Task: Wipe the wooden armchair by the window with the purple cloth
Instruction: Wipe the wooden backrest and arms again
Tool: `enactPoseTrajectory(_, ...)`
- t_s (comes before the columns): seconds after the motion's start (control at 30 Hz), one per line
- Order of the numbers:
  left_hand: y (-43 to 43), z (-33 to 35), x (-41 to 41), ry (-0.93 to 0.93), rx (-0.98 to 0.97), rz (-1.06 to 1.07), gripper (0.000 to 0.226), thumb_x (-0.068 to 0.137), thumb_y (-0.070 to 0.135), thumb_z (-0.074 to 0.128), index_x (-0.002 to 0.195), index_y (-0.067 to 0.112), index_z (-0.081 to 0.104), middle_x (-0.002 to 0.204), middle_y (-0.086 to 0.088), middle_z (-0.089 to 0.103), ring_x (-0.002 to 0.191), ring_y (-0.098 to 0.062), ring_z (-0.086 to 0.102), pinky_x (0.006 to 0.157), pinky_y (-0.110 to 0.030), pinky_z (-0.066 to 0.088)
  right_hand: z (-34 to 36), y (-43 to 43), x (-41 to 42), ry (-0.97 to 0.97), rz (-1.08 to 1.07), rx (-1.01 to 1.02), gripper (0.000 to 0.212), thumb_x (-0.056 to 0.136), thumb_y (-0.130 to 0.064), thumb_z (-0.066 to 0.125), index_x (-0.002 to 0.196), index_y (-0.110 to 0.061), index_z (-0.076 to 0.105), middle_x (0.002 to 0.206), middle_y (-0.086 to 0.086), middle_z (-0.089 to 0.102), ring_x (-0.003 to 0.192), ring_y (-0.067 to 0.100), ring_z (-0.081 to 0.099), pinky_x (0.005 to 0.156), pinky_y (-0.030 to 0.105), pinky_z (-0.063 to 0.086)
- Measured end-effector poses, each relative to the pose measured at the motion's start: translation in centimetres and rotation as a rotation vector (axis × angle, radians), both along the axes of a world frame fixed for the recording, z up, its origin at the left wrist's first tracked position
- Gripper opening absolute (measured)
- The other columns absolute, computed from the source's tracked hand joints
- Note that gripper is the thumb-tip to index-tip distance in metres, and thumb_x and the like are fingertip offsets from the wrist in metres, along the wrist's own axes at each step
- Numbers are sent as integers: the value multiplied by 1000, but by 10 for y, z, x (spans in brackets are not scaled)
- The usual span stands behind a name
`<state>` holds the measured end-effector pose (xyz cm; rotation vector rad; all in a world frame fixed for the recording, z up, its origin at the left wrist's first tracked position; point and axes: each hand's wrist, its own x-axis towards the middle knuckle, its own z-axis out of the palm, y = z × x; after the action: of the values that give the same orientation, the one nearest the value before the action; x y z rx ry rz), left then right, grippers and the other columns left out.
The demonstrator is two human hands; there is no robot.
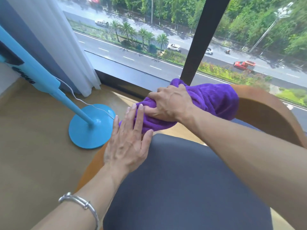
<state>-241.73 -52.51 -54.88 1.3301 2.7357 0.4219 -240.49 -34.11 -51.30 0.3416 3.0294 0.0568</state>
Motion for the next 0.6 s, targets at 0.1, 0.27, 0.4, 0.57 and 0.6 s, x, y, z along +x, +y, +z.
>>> enactPoseTrajectory(0.1,0,0,0,44,-75,-12,64,94,51,11,149,19,9,154,-8,23,142,-24,22,112,-47,14,15,43,18,-41,-59,117,50,85,-64,32,104,-29,61,109,7,64,100,30,59,79,41,33)
enactPoseTrajectory(0.27,2,1,1,85,-168,-23,62,94,47,19,147,17,24,151,-9,31,138,-27,31,108,-53,26,42,109,50,-141,-363,92,49,84,-63,33,99,-27,62,110,12,65,97,33,59,82,39,44)
enactPoseTrajectory(0.4,2,0,1,88,-180,-22,62,93,47,20,147,17,24,150,-10,32,138,-27,32,107,-53,28,39,108,44,-167,-391,74,48,83,-60,33,102,-27,64,111,12,65,91,32,55,83,39,42)
enactPoseTrajectory(0.57,3,-1,2,87,-159,-24,62,94,47,21,148,17,21,150,-9,33,138,-26,32,107,-52,29,32,73,20,-190,-236,98,51,86,-61,34,111,-30,64,118,10,64,107,31,58,79,38,35)
enactPoseTrajectory(0.6,3,-1,1,93,-160,-25,62,94,47,21,147,16,22,150,-9,34,137,-26,33,107,-51,29,28,61,14,-192,-191,95,49,86,-61,34,107,-29,63,118,10,65,107,31,58,78,38,34)
